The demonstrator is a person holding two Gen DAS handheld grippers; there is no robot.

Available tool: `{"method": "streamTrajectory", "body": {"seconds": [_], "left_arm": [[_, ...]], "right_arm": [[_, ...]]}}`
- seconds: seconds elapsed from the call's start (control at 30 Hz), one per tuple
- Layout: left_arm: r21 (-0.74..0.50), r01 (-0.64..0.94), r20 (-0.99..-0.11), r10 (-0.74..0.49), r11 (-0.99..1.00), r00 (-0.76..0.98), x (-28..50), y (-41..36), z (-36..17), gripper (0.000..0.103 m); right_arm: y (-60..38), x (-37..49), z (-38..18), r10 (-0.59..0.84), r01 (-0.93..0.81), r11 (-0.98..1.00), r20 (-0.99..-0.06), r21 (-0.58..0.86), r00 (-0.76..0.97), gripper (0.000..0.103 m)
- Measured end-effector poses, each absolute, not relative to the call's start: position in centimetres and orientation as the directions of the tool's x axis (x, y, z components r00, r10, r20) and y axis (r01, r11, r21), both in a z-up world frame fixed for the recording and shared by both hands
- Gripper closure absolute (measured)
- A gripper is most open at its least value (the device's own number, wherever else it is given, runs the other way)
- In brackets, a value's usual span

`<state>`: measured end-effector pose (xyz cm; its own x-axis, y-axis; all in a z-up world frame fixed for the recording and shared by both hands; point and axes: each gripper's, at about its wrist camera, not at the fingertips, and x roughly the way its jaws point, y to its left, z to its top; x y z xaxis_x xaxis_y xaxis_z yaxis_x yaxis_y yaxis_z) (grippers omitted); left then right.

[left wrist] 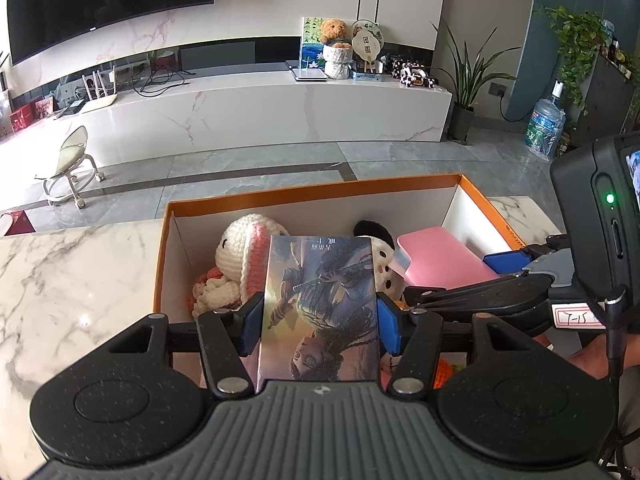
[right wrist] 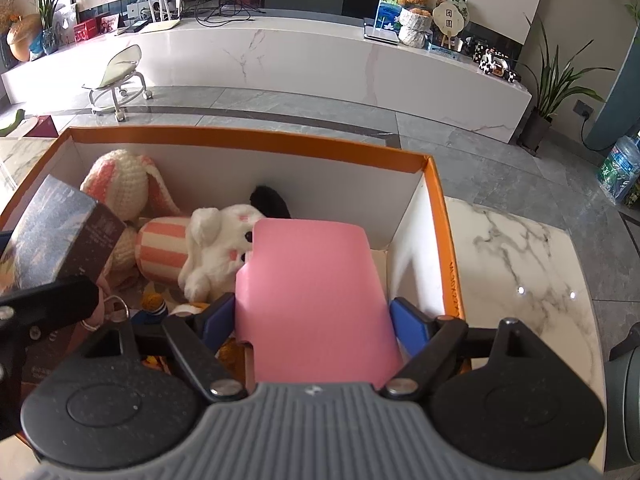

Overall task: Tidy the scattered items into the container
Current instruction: 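Lower the pink card holder into the box with right tool and open it, then lower the card box into the box with left tool and open it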

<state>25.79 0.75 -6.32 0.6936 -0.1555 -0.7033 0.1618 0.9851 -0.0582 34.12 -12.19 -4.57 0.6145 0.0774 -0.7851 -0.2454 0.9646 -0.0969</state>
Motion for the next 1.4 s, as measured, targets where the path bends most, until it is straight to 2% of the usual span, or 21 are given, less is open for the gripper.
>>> {"method": "streamTrajectory", "body": {"seconds": [0.27,0.57,0.8,0.87,1.0,1.1,1.4], "left_arm": [[-0.051,0.162,-0.703,-0.151,0.985,0.695,25.8,0.4,-6.1,0.037],[-0.056,0.187,-0.699,-0.173,0.981,0.694,25.9,-0.7,-5.7,0.037],[-0.058,0.186,-0.689,-0.174,0.981,0.704,26.4,-1.5,-4.9,0.037],[-0.058,0.195,-0.686,-0.181,0.979,0.704,26.5,-1.9,-4.6,0.037],[-0.055,0.236,-0.692,-0.207,0.970,0.691,27.0,-3.9,-4.7,0.037],[-0.079,0.254,-0.701,-0.235,0.964,0.673,27.8,-5.2,-5.5,0.037],[-0.128,0.273,-0.738,-0.275,0.953,0.616,30.8,-8.5,-8.1,0.037]], "right_arm": [[-12.1,33.7,-4.1,0.064,-0.254,0.959,-0.772,-0.129,0.633,0.015],[-13.7,31.9,-2.5,0.088,-0.236,0.967,-0.732,-0.101,0.676,0.015],[-16.6,29.1,-0.7,0.165,-0.234,0.972,-0.696,-0.004,0.699,0.026],[-17.1,28.3,-0.1,0.151,-0.227,0.973,-0.667,-0.027,0.730,0.020],[-18.2,27.0,1.0,0.114,-0.213,0.972,-0.601,-0.096,0.791,0.022],[-19.3,26.9,0.5,0.067,-0.169,0.979,-0.601,-0.114,0.796,0.032],[-21.7,27.5,-1.1,0.063,-0.127,0.990,-0.628,-0.057,0.776,0.032]]}}
